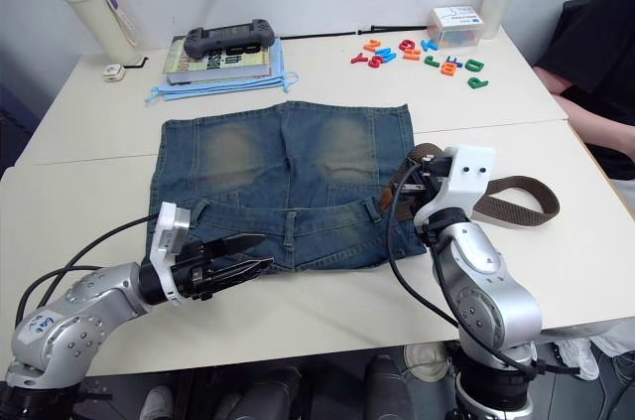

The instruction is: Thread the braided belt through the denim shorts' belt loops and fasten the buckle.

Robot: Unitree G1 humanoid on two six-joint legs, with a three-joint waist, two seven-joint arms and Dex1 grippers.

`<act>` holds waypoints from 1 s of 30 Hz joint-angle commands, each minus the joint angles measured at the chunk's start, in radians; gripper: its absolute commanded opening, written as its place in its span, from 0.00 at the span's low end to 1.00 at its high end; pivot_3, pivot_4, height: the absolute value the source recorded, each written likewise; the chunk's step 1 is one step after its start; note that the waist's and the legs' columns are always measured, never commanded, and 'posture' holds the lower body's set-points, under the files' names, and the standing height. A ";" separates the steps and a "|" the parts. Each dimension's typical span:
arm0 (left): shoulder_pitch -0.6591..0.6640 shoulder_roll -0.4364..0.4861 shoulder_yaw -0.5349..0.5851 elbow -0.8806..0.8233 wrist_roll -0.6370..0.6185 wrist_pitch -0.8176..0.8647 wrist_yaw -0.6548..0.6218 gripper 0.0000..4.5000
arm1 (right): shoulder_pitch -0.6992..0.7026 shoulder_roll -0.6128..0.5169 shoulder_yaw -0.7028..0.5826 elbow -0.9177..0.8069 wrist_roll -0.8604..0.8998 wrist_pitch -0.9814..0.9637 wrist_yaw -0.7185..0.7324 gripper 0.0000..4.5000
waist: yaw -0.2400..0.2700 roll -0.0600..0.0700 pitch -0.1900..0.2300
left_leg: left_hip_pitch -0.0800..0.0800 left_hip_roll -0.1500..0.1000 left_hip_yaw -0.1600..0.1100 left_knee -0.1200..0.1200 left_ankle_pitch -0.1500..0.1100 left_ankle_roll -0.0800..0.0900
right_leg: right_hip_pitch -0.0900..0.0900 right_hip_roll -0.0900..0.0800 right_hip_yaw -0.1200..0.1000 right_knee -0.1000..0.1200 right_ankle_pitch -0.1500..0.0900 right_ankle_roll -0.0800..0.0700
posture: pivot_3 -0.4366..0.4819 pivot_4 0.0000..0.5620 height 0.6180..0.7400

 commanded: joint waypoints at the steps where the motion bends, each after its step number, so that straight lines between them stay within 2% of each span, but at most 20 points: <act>1: 0.001 0.005 0.010 -0.023 -0.007 -0.007 -0.004 0.73 | 0.005 0.004 0.013 -0.007 -0.019 -0.033 0.017 0.00 | 0.000 0.000 0.000 | 0.000 0.000 0.000 0.000 0.000 0.000 | 0.000 0.000 0.000 0.000 0.000 0.000 | 0.48 0.27 1.00; 19: 0.011 -0.001 0.013 -0.030 -0.008 -0.010 0.006 0.73 | 0.037 0.049 0.060 0.035 -0.066 -0.055 0.060 0.00 | -0.001 0.000 0.000 | 0.000 0.000 0.000 0.000 0.000 0.000 | 0.000 0.001 0.000 0.000 0.000 0.000 | 0.48 0.27 1.00; 27: 0.003 0.000 0.008 -0.032 -0.015 -0.002 0.013 0.73 | 0.022 0.148 -0.020 0.112 0.051 0.118 0.024 0.00 | -0.003 0.000 0.000 | 0.001 0.004 0.000 0.000 -0.001 -0.002 | 0.000 0.005 0.001 0.000 0.000 -0.003 | 0.48 0.27 1.00; 30: -0.002 -0.001 0.007 -0.029 -0.016 0.001 0.014 0.73 | -0.001 0.151 -0.057 0.169 0.082 0.172 0.028 0.00 | -0.003 0.000 0.000 | 0.001 0.005 0.000 -0.001 -0.002 -0.003 | 0.000 0.006 0.001 0.000 0.000 -0.004 | 0.48 0.27 1.00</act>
